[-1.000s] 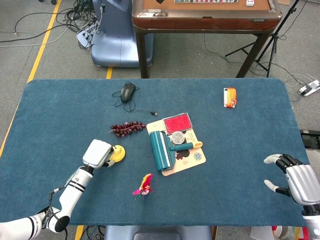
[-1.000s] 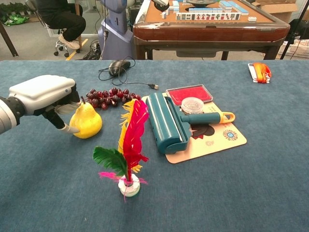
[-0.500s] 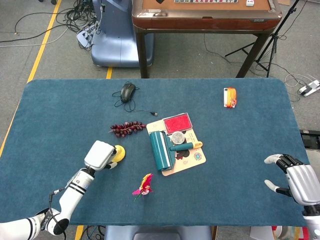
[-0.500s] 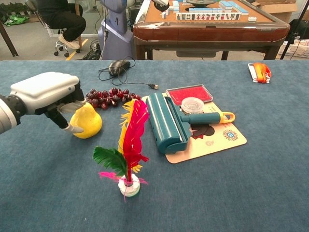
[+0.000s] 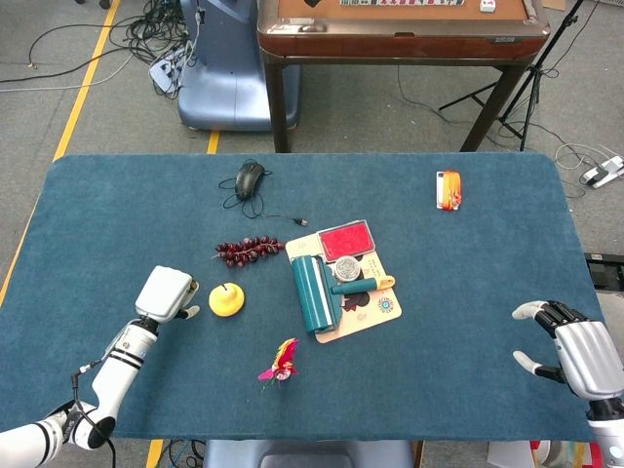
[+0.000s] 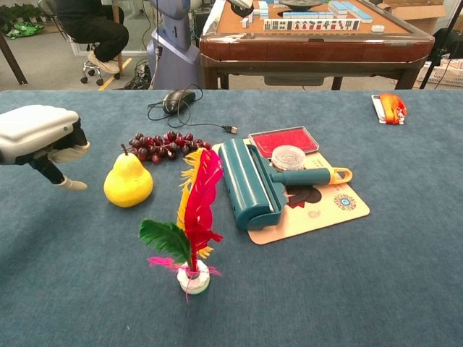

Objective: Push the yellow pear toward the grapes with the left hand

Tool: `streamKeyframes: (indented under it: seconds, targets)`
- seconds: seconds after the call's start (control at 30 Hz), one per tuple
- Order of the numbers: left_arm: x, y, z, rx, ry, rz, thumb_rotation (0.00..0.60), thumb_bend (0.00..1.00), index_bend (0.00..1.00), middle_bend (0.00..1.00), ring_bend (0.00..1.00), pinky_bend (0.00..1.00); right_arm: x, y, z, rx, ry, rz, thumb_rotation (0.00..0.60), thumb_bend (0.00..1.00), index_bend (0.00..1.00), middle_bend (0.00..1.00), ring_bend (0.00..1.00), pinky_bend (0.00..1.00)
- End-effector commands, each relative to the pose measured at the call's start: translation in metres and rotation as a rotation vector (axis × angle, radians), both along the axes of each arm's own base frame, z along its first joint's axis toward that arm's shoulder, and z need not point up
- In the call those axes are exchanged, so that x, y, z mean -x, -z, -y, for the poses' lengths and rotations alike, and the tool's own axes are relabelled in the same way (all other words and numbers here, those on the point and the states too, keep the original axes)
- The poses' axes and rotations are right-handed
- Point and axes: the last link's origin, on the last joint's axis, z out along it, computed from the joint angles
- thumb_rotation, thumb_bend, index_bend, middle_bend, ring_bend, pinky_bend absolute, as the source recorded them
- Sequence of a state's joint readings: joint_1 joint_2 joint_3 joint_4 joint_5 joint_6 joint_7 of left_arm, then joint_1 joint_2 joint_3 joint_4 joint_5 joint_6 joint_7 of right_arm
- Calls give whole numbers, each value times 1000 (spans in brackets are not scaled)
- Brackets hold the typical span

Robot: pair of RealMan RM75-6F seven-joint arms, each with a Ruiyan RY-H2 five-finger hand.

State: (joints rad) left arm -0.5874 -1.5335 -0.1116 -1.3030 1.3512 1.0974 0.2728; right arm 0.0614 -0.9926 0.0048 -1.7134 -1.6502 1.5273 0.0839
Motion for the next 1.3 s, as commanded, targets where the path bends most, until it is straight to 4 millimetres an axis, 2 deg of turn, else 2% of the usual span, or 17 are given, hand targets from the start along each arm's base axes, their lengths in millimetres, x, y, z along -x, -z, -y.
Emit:
streamKeyframes:
  seconds: [0.03,0.27,0.53,1.3]
  targets:
    - [-4,7,-4,-3,4,15,600,0,1000,1000,889,1000,0,-1,0,4,-1,2,600,0,410,393,324,519]
    - [-8,20,-14,2,-5,27,600,0,1000,1000,889,1000,1,-3,-1,10,-1,7,600,0,410,393,324,518]
    - [-20,21,-22,-9,11,50,600,0,1000,1000,889,1000,1,-4,-1,9,1,11,600,0,410,393,324,518]
    - [-51,35,-2,41,71,95,600,0,1000,1000,888,1000,1,-4,-1,10,-2,10,600,0,410,393,324,518]
